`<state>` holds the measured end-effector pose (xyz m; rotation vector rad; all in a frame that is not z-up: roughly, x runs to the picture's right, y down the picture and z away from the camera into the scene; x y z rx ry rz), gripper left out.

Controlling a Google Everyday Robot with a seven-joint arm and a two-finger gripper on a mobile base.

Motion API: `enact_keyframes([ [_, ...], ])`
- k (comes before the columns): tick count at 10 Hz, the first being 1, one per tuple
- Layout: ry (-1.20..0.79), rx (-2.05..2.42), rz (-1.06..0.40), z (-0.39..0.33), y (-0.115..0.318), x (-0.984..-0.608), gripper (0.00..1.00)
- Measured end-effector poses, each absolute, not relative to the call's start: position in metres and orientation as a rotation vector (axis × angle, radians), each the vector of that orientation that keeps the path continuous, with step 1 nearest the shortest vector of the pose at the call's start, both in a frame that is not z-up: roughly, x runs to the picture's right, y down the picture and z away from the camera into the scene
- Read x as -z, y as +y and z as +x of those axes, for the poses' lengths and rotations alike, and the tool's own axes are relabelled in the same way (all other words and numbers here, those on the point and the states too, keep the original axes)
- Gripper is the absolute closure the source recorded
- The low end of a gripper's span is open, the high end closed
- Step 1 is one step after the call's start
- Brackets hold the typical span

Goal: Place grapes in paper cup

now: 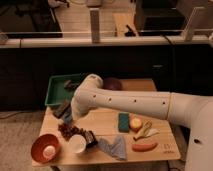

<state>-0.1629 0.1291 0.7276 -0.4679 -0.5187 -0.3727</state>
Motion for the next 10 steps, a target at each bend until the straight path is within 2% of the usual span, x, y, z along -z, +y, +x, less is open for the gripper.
enact_keyframes([
  [6,-0.556,0.845,-0.526,-0.224,0.172,-0.749,0.29],
  [7,-0.544,0.894,-0.538,-0.226,0.178,-0.752,0.22],
  [10,-0.477,0.993,-0.544,-0.232,0.191,-0.756,0.20],
])
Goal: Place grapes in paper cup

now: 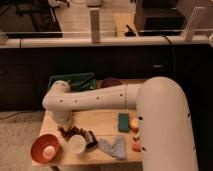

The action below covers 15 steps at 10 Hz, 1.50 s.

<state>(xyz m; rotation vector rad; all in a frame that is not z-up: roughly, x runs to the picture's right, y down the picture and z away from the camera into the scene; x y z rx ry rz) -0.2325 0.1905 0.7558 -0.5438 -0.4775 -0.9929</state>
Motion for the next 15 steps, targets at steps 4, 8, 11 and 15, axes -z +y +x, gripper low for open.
enact_keyframes([
  [4,-0.431,0.990,-0.543,-0.230,0.192,-0.761,0.20],
  [8,-0.424,0.990,-0.529,-0.230,0.199,-0.771,0.20],
  [11,-0.424,0.988,-0.525,-0.228,0.203,-0.780,0.20],
  [15,-0.457,0.961,-0.505,-0.230,0.220,-0.804,0.20],
])
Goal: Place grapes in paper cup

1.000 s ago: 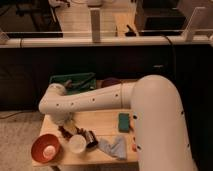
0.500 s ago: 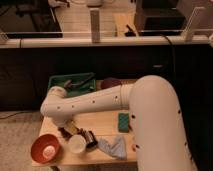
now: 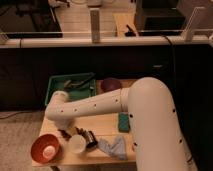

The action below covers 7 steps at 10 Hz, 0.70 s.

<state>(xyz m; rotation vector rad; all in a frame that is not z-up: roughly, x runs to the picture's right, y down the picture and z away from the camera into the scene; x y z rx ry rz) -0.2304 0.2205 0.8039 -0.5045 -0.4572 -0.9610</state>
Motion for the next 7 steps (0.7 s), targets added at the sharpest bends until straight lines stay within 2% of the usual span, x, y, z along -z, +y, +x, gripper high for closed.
enact_keyframes([
  [1,-0.459,0.955,-0.494,-0.230,0.222,-0.807,0.22],
  [3,-0.465,0.957,-0.488,-0.236,0.228,-0.811,0.36],
  [4,-0.465,0.959,-0.488,-0.237,0.230,-0.813,0.49],
  [6,-0.475,0.938,-0.493,-0.236,0.232,-0.817,0.67],
  [7,-0.478,0.927,-0.495,-0.235,0.232,-0.818,0.79],
])
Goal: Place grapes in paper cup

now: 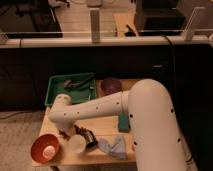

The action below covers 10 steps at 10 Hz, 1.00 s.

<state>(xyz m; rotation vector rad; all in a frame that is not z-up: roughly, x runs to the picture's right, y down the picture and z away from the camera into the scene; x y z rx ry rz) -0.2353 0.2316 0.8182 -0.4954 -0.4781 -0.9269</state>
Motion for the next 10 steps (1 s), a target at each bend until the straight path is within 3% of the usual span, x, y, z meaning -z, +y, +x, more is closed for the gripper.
enact_keyframes([
  [2,-0.472,0.889,-0.495,-0.235,0.228,-0.818,0.97],
  [3,-0.465,0.858,-0.487,-0.233,0.221,-0.816,1.00],
  [10,-0.469,0.741,-0.357,-0.223,0.166,-0.762,1.00],
])
